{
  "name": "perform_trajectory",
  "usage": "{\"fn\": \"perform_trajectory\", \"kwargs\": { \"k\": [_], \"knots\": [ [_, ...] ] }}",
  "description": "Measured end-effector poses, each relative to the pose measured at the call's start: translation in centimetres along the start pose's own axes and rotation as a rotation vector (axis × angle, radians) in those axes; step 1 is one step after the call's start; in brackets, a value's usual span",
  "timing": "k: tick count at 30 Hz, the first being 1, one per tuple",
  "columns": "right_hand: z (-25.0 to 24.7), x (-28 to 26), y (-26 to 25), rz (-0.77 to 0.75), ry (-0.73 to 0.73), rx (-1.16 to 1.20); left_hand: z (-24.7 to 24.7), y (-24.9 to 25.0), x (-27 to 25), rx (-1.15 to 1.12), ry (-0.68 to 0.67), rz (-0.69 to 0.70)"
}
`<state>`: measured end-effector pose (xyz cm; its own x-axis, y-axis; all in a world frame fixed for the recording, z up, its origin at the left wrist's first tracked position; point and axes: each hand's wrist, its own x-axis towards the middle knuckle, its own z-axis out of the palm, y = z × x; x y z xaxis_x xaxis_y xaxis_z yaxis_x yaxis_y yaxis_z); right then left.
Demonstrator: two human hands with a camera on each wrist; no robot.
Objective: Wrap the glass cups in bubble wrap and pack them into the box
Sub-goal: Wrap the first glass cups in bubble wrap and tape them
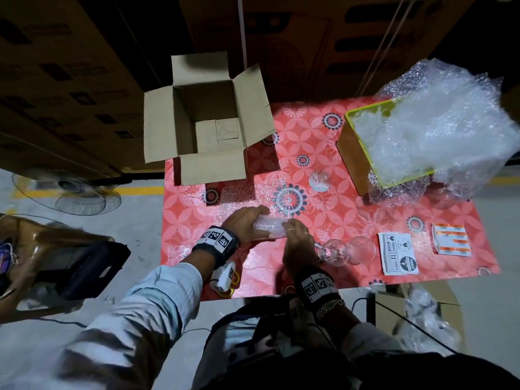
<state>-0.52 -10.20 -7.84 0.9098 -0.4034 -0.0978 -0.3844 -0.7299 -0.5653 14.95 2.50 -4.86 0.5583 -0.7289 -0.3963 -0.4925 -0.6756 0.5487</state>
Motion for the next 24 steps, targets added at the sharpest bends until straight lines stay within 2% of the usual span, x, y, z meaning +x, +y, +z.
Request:
{"fn": "perform_trajectory", "kwargs": {
  "k": [3, 7, 10, 14, 18, 24],
  "knots": [
    [0.3, 0.1, 0.4, -0.027, -0.038, 0.023, 0.0, 0.2, 0.0, 0.080, 0.008, 0.021],
    [0.3, 0.0, 0.2, -0.044, -0.077, 0.016, 0.4, 0.6, -0.3, 0.174, 0.129, 0.016],
    [0.1, -0.1, 0.2, -0.075, -0.082, 0.007, 0.8, 1.3, -0.7, 0.208, 0.191, 0.071],
    [0.3, 0.7, 0.5, -0.101, -0.077, -0.012, 1.6, 1.5, -1.0, 0.243, 0.188, 0.121],
    [-0.2, 1.4, 0.0, -0.115, -0.074, -0.040, 1.3, 0.8, -0.6, 0.209, 0.224, 0.100],
    [0.5, 1.1, -0.5, -0.127, -0.018, -0.052, -0.1, 0.0, 1.2, 0.172, 0.183, 0.037]
  ]
}}
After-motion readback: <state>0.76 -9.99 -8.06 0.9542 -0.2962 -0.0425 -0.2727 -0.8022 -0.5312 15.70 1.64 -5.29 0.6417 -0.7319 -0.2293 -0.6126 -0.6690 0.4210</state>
